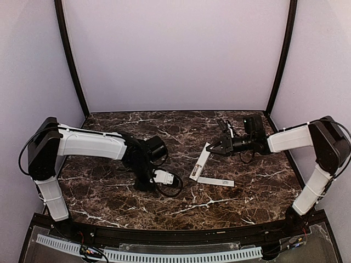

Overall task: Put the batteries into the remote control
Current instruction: Place the battery at the center of the board, then pick up the battery from the center of the board.

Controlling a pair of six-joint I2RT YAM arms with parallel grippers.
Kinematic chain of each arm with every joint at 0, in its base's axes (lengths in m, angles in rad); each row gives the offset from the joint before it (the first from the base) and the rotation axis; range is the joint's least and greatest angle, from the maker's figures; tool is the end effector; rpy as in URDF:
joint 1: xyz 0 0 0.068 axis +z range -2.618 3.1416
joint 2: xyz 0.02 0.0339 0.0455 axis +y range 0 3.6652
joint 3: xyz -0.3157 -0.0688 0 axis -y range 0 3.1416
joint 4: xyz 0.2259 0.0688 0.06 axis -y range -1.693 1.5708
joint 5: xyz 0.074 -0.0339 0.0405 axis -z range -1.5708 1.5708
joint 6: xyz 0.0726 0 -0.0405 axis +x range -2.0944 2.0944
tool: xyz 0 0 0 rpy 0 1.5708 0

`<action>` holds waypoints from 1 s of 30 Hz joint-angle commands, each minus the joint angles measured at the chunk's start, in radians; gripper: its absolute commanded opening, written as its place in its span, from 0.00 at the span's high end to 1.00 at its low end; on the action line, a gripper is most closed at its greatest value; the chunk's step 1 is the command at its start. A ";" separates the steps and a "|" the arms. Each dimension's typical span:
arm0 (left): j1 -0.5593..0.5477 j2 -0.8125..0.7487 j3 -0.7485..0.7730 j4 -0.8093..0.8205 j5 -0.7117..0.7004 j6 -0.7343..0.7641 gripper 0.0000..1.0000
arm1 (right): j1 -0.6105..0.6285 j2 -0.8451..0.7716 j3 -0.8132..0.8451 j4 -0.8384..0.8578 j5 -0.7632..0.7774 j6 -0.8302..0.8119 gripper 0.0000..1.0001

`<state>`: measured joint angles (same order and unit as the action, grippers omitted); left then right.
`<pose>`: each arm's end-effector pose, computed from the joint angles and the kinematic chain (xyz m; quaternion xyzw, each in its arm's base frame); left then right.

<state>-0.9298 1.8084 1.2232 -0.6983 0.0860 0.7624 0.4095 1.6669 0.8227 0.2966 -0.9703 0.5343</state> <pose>0.2086 -0.2900 0.2052 0.7444 0.6509 -0.0544 0.1390 0.2912 0.1917 0.2389 -0.1798 0.7841 0.5591 0.2009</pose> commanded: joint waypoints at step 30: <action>-0.068 -0.461 -0.024 0.164 -0.508 -0.618 0.11 | -0.020 -0.012 0.020 0.006 0.007 -0.017 1.00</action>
<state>-0.9936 1.5997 1.2579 -0.6510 -0.2985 0.4660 0.4049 1.6848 0.8230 0.2947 -0.9668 0.5323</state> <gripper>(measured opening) 0.616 0.211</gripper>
